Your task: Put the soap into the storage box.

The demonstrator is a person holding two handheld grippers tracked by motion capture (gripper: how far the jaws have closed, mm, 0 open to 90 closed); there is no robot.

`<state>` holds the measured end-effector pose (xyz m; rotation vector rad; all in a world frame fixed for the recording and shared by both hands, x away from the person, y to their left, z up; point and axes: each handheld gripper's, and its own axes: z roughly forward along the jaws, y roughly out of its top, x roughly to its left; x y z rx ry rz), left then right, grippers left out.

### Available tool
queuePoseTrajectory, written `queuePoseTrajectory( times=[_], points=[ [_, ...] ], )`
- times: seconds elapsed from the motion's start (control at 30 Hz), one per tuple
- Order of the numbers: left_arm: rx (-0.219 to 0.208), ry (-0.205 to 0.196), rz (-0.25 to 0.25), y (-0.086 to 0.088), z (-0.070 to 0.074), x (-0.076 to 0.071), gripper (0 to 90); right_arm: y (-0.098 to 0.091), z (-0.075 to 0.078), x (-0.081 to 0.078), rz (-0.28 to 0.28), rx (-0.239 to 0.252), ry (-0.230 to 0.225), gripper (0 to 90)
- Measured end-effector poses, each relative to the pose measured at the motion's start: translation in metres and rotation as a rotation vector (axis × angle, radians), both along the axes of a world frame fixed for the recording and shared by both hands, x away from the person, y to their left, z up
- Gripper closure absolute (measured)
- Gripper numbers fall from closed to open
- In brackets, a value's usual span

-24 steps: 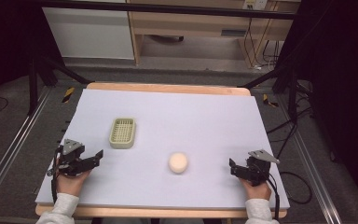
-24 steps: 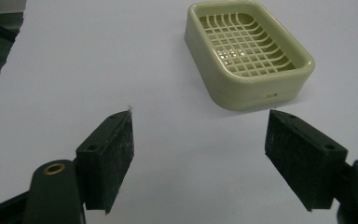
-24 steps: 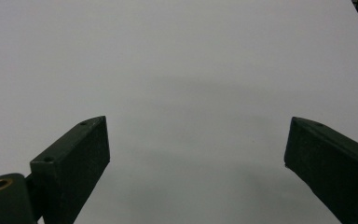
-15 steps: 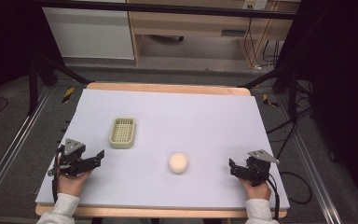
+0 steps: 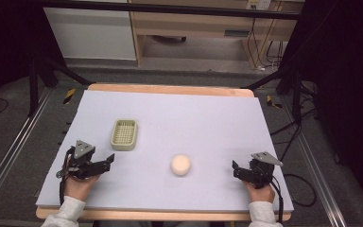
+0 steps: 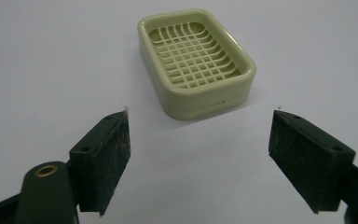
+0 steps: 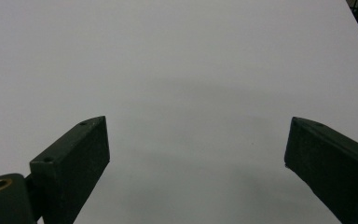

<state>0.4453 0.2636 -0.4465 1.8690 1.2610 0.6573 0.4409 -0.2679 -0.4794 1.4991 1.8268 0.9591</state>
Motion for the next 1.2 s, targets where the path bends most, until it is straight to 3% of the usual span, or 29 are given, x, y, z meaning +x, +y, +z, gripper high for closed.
queuePoseTrajectory(
  times=[0.37, 0.67, 1.2],
  points=[
    [0.021, -0.002, -0.061, -0.025, -0.001, -0.004, 19.5, 0.000, -0.001, 0.000, 0.001, -0.002, 0.005, 6.7],
    [0.011, 0.001, -0.086, -0.035, 0.001, -0.001, 18.4, 0.000, -0.001, 0.000, 0.002, -0.002, 0.007, 6.7],
    [0.005, -0.009, -0.146, -0.059, 0.015, 0.004, 17.2, -0.002, -0.001, 0.000, -0.006, -0.006, 0.005, 6.5]
  ],
)
